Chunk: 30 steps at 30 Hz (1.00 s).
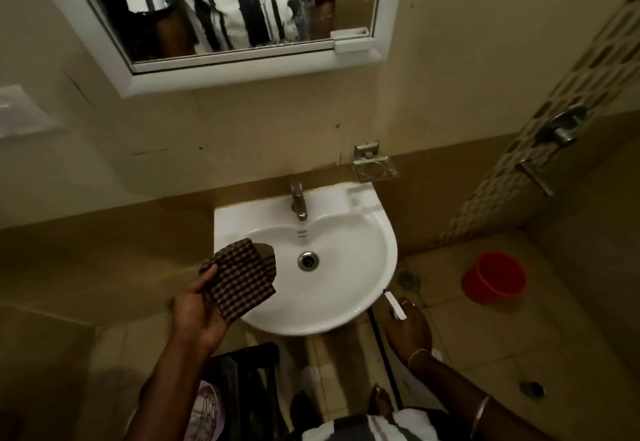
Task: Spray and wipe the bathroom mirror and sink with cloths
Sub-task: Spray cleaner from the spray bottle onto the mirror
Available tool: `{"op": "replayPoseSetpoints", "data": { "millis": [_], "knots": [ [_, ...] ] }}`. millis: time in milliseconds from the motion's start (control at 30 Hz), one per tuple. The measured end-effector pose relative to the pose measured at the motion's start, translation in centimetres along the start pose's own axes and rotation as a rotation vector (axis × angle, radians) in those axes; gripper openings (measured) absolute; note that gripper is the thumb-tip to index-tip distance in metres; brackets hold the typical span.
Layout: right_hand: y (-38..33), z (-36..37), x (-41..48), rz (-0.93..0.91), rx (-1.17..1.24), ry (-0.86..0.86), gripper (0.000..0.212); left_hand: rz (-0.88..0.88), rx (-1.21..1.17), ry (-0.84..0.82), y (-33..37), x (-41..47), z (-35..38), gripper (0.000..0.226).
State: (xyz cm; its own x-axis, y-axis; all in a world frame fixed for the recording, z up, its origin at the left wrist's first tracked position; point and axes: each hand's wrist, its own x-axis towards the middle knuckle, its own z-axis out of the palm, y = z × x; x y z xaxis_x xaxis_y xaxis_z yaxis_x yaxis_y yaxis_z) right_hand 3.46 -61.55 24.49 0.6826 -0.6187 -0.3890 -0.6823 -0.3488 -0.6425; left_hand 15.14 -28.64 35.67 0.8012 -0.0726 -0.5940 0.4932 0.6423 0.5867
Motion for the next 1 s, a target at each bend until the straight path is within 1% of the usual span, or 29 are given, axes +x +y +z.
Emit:
{"op": "replayPoseSetpoints", "data": {
  "millis": [67,100,167,233,267,400,567,733,867,1000],
  "knots": [
    [-0.5,-0.4,0.6,0.038,0.038,0.009,0.005,-0.008,0.011,-0.018,-0.2,0.0,0.3,0.029],
    [-0.8,-0.6,0.9,0.051,0.056,0.016,0.008,-0.013,0.017,-0.026,-0.3,0.0,0.4,0.027],
    [-1.9,-0.8,1.4,0.016,0.099,0.05,0.012,-0.024,0.023,-0.038,-0.4,0.0,0.6,0.032],
    [-3.2,-1.0,1.9,-0.016,0.146,0.087,0.008,-0.028,0.033,-0.037,-0.5,0.0,0.8,0.039],
    [-4.0,-1.1,2.3,-0.009,0.165,0.1,0.005,-0.029,0.036,-0.04,-0.5,-0.1,0.9,0.04],
    [-7.0,-1.3,4.0,0.055,0.243,0.111,0.013,-0.036,0.031,-0.063,-0.6,-0.3,1.0,0.04],
    [-10.2,-1.3,5.0,0.033,0.251,0.15,0.01,-0.031,0.019,-0.072,-0.3,-0.3,0.8,0.042],
    [-10.3,0.0,4.5,-0.08,0.265,0.037,0.021,-0.001,0.013,-0.069,0.0,-0.6,1.2,0.047],
    [-9.1,1.8,2.4,-0.113,0.161,-0.071,0.02,0.016,-0.003,-0.072,0.2,-0.6,1.0,0.052],
    [-7.9,3.1,-0.1,-0.184,0.069,-0.175,0.021,0.024,-0.029,-0.065,0.7,-0.8,0.6,0.051]
  ]
}}
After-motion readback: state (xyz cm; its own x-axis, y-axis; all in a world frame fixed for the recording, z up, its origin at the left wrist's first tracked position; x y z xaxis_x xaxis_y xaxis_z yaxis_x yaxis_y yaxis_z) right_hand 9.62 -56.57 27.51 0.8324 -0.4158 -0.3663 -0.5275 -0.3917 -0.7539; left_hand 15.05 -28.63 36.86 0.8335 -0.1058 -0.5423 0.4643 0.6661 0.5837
